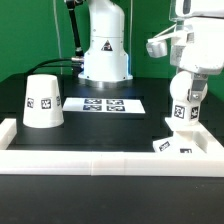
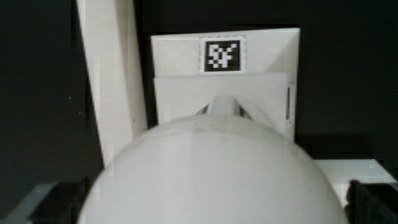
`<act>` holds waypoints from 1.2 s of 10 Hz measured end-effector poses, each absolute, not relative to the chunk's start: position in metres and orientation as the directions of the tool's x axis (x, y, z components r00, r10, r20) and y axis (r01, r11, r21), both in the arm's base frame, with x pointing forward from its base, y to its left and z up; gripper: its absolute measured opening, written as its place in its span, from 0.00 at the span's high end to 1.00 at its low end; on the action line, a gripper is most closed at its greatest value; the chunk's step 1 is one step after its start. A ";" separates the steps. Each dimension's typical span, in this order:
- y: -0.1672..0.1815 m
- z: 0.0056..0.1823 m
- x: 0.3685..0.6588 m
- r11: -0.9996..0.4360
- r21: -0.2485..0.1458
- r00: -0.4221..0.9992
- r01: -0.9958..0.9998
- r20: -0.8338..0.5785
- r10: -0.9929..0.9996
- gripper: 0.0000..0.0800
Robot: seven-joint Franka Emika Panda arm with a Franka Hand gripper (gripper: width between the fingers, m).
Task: Assemble lamp
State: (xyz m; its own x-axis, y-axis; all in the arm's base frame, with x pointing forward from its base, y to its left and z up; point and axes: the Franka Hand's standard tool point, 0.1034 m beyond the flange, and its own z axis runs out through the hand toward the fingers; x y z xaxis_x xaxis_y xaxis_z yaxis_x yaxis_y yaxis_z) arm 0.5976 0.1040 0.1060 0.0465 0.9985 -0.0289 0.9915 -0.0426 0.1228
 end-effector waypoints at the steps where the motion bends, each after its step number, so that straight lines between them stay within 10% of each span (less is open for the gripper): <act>1: 0.104 0.106 0.598 -0.043 0.122 0.047 0.992 -0.029 0.998 0.25; 5: 0.099 0.106 0.598 -0.117 0.120 0.120 0.986 -0.020 0.993 0.28; 12: 0.098 0.105 0.595 -0.796 0.057 0.794 0.603 0.057 0.605 0.28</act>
Offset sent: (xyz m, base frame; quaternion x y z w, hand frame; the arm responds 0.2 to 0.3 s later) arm 0.0000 0.0000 0.0000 0.0000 0.0000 0.0650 0.9979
